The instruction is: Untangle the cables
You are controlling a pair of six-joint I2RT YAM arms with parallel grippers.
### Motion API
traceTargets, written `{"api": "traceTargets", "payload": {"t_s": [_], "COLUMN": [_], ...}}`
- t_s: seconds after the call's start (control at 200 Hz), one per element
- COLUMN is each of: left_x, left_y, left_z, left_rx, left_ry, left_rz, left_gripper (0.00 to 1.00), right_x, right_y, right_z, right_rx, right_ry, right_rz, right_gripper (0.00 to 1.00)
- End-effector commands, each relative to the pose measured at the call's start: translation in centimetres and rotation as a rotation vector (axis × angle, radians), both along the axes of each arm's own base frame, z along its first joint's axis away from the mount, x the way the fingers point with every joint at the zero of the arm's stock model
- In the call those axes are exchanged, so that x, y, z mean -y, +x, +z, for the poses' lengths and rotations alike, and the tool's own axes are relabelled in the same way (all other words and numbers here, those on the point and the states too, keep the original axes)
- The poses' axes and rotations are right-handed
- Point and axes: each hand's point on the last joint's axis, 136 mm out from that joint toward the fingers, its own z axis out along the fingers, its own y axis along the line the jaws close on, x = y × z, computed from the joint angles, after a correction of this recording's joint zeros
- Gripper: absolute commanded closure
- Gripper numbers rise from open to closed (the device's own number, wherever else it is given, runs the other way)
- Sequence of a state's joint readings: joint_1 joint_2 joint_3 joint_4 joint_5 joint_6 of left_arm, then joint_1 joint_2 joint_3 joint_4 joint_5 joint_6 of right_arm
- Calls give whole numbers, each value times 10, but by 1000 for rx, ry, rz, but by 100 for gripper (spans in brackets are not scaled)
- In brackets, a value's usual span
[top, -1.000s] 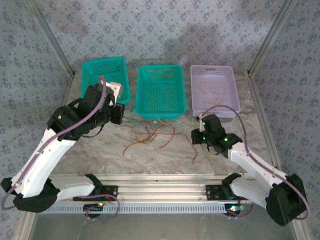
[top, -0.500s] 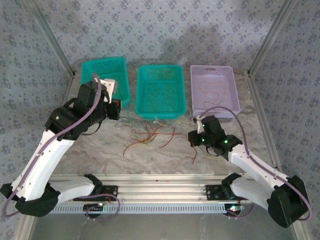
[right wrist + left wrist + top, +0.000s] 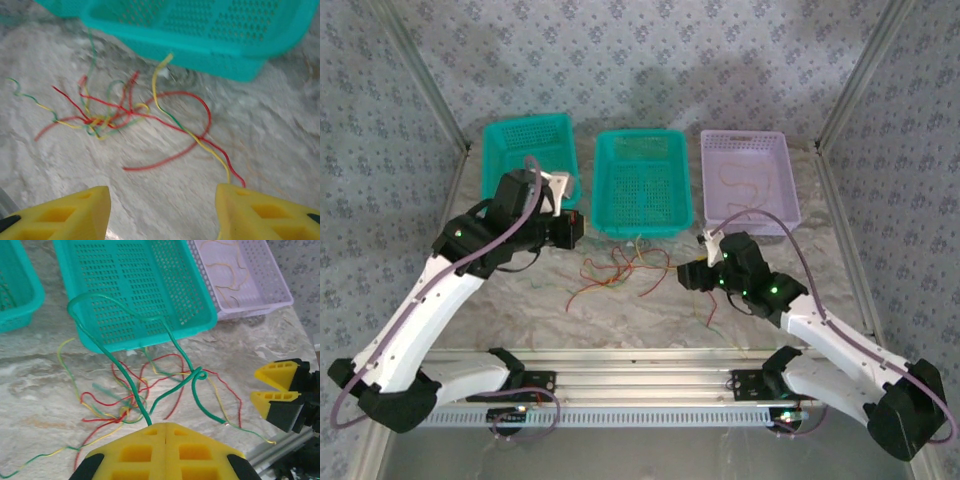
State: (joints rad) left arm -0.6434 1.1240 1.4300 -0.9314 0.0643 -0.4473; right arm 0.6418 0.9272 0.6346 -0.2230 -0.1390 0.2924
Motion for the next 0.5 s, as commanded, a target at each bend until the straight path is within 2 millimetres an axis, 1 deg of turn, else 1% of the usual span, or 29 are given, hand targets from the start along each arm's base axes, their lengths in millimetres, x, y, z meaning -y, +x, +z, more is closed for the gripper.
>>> {"api": "traceTargets", "payload": {"t_s": [0.0,0.06,0.165,0.235,0.365,0.495], "left_x": [24,31,41,45,50,54], "left_y": [-1,-1,-3,-4,-6,-8], "left_z": [4,0,-3,-3,-5,-10], "left_rx": [-37,-53,-62,-65,-71,-83], "left_ry": [-106,-116,-113,-115,-116,-111], "left_rz": [-53,-70,-91,-102,-117,-130], "left_gripper": [100,100,100,100,100,100], "right_x": [-32,-46,-67,-75,-89,-97], "right_y": [2,1,4,9,19,29], "right_z": [47,55,60,60,65,65], "right_rx": [130,162,202,217,259,297], "right_ry": [109,116,97,93,117,111], "right_rz": [115,168,217,230,244,244], "right_gripper": [38,36,36,35,35,35]}}
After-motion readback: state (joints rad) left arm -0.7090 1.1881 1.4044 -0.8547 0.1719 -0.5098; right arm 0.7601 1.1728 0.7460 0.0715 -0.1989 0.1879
